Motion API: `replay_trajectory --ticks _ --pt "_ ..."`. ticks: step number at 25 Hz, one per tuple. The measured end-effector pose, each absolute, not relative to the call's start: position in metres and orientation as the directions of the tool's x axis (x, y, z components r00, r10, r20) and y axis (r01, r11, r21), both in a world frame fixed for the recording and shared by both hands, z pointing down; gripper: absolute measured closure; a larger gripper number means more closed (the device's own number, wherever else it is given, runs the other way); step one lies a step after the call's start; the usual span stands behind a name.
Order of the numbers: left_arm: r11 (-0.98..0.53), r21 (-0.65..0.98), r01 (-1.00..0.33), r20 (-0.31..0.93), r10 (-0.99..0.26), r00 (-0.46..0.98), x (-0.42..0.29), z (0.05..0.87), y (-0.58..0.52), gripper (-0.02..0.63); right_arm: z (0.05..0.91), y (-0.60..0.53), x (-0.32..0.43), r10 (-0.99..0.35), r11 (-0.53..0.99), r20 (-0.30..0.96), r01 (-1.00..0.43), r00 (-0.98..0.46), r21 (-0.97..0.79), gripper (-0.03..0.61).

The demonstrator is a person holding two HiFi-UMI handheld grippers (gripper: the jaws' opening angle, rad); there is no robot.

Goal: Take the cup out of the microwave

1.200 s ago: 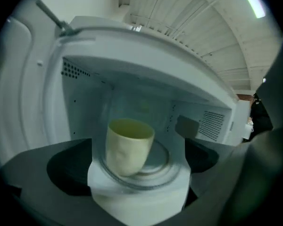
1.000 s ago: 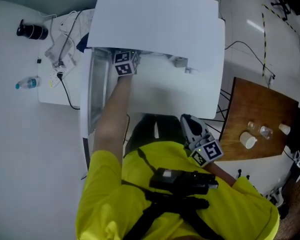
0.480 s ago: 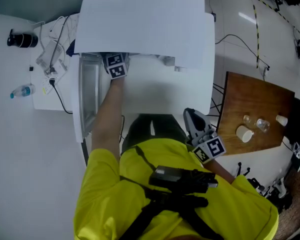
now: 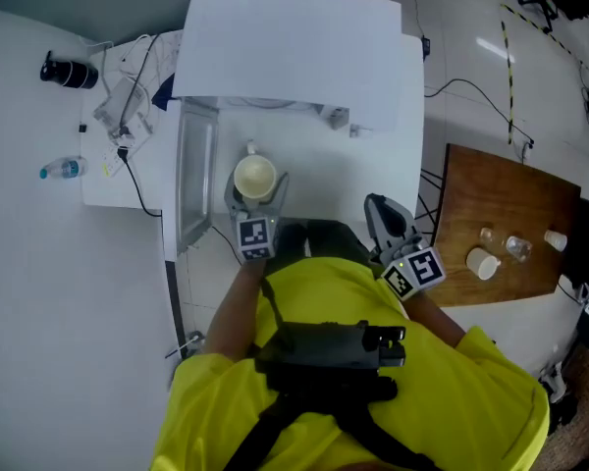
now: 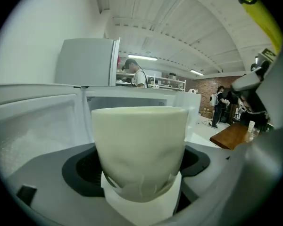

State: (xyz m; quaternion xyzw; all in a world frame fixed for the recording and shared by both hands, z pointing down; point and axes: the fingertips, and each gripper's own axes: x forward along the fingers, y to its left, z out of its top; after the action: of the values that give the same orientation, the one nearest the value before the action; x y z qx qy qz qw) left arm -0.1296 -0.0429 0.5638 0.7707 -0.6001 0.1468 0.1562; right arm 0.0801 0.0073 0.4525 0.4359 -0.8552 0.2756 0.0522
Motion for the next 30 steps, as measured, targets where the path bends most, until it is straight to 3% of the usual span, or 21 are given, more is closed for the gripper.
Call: replay_trajectory --ticks 14,24,30 --pt "-0.147 0.045 -0.988 0.509 -0.848 0.150 -0.143 0.694 -0.096 0.170 0.482 0.030 0.067 -0.620 0.533 0.403 -0.738 -0.673 -0.413 0.574" --pt "-0.160 -0.003 -0.987 0.529 -0.838 0.134 -0.136 0.712 -0.085 0.163 0.480 0.026 0.095 -0.652 0.510 0.402 -0.764 -0.643 -0.395 0.574" --pt "-0.098 0.074 -0.992 0.551 -0.826 0.122 -0.142 0.679 -0.039 0.144 0.461 0.011 0.090 -0.665 0.522 0.368 -0.757 -0.650 -0.393 0.574"
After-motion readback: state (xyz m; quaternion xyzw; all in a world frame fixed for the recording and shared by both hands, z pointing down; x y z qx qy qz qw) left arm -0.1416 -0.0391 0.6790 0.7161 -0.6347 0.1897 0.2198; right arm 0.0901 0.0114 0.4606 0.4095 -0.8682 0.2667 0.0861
